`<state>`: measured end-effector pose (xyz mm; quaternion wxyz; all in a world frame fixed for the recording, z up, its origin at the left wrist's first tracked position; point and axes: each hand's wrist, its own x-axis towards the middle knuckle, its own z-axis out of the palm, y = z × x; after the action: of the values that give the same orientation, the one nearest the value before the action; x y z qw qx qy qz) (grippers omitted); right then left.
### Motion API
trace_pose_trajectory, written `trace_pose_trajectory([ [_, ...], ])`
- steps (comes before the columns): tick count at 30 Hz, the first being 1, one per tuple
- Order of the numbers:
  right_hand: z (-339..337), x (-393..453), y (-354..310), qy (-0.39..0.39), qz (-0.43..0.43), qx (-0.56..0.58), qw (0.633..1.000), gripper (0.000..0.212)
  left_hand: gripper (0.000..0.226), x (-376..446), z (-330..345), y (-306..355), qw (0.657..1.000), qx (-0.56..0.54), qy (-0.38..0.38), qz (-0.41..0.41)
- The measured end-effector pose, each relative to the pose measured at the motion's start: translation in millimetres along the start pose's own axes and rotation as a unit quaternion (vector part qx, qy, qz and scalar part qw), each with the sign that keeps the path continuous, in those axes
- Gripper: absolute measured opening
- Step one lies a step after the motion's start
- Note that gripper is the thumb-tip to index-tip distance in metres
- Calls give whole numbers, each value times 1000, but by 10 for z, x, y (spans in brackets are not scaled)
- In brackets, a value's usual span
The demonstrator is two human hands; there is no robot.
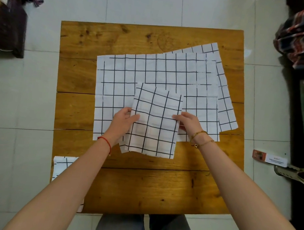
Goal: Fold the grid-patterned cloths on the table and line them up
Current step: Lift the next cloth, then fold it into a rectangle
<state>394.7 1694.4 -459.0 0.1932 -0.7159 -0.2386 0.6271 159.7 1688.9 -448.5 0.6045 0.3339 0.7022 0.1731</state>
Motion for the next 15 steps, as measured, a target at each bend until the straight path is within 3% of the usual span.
trace_pose_trajectory([
  [3, -2, -7, 31, -27, -8, -39, 999, 13, 57, 19, -27, -40, 1000, -9, -1, -7],
  [6, -8, -30, 58, -14, -45, -39, 998, 31, 43, 17, -46, -53, 1000, -21, 5, -20],
  [9, -11, -52, 73, 18, -86, -83, 993, 31, 25, 0, -72, -59, 999, -18, 10, -28],
  [15, -55, -55, 69, 40, -139, -99, 984, 21, 20, -24, -84, -34, 998, -25, 48, -27],
])
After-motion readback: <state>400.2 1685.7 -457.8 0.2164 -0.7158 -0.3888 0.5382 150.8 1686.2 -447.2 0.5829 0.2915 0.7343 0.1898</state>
